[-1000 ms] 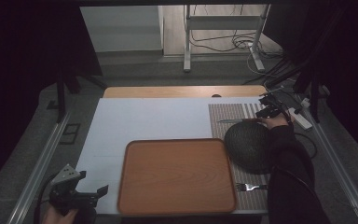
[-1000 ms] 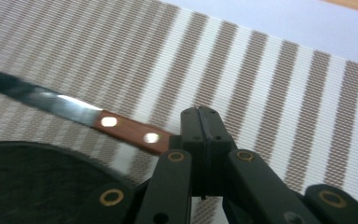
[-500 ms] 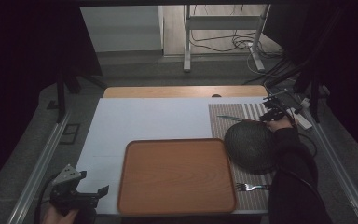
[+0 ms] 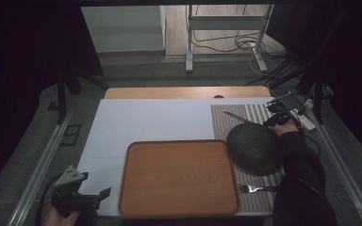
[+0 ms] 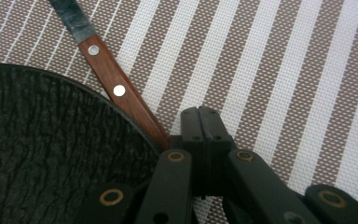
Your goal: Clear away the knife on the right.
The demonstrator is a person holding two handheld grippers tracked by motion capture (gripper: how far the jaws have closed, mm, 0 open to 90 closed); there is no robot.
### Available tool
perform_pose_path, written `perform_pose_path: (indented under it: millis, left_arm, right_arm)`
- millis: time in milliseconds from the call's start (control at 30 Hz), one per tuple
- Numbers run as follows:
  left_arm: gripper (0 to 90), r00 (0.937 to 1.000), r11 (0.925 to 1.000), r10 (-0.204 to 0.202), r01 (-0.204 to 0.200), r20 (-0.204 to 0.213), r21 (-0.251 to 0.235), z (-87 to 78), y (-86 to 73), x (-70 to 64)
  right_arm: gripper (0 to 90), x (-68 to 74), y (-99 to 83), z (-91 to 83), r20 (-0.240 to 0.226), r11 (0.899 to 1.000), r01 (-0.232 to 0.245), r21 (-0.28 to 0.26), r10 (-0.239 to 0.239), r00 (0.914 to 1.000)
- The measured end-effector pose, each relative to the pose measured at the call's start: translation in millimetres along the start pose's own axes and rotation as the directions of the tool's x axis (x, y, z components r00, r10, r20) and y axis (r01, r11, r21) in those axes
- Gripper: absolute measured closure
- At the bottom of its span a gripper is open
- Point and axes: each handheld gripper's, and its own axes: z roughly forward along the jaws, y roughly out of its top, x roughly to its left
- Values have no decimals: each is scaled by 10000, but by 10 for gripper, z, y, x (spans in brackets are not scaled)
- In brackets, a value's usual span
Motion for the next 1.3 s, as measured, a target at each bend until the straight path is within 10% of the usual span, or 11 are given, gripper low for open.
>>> perform_pose_path:
  millis: [433,767,1300]
  left_arm:
    - [0,10000,10000,-18,18,6,-16,-1,-1,1]
    - [0,10000,10000,-15,15,4,-13,-1,-1,0]
    - [0,10000,10000,-51,51,21,-32,-2,-3,7]
  right_arm:
    - [798,-19,44,-107,150,9984,-306,-484,314,9994]
    - [309,161,191,-136,86,9944,-267,-1020,277,9996]
    - [5,468,417,121,300,9982,269,-528,-253,9992]
